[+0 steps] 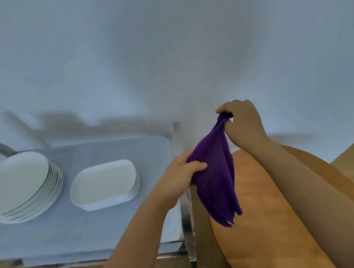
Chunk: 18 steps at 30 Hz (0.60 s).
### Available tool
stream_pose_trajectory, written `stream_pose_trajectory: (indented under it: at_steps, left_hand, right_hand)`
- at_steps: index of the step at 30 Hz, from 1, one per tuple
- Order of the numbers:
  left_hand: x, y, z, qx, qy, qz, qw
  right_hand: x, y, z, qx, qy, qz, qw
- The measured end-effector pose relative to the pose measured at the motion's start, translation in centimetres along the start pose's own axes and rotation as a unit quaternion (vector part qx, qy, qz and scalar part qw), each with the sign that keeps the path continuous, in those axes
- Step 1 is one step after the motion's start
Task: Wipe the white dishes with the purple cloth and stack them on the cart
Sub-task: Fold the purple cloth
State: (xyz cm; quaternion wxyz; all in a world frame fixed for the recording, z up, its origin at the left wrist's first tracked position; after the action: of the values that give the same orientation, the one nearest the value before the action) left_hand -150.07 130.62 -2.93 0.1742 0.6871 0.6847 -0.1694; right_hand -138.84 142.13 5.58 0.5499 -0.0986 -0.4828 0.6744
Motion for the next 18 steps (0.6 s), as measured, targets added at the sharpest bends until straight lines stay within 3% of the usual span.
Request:
stream_pose_trajectory:
  at_steps: [3,7,12,18]
  left_hand:
    - [1.1,-2.8,2.9,-0.240,-0.035,-0.037,0.969]
    - [1.4,-7.5,5.8,-0.421,-0.027,-0.099,0.901]
    - [1.3,-13.4,9.4,-0.427,-0.046,-0.222,0.875]
    - [2.1,-15.5,14.2,-0.377,-0.120,-0.255,0.882]
  right_hand:
    - [3.2,4.3,2.7,0.011,-0.056,0.048,0.997]
    - [6.0,10.8,7.8,0.021,-0.127,0.117,0.985]
    - [6.7,18.4,11.5,0.021,-0.154,0.189,0.970]
    - [5.3,24.0,12.1,-0.005,-0.168,0.239,0.956]
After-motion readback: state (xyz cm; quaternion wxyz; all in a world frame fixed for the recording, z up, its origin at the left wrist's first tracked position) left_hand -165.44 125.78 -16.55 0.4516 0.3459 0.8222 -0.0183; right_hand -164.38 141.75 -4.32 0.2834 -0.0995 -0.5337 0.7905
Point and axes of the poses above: each hand's wrist, its own x-axis towards the middle knuckle, its own y-axis out of the palm, z = x × y, the point moved 10 cm from there along x, towards the middle knuckle, and after that the axes turned 8 degrees about -y, right-handed, at the moved point
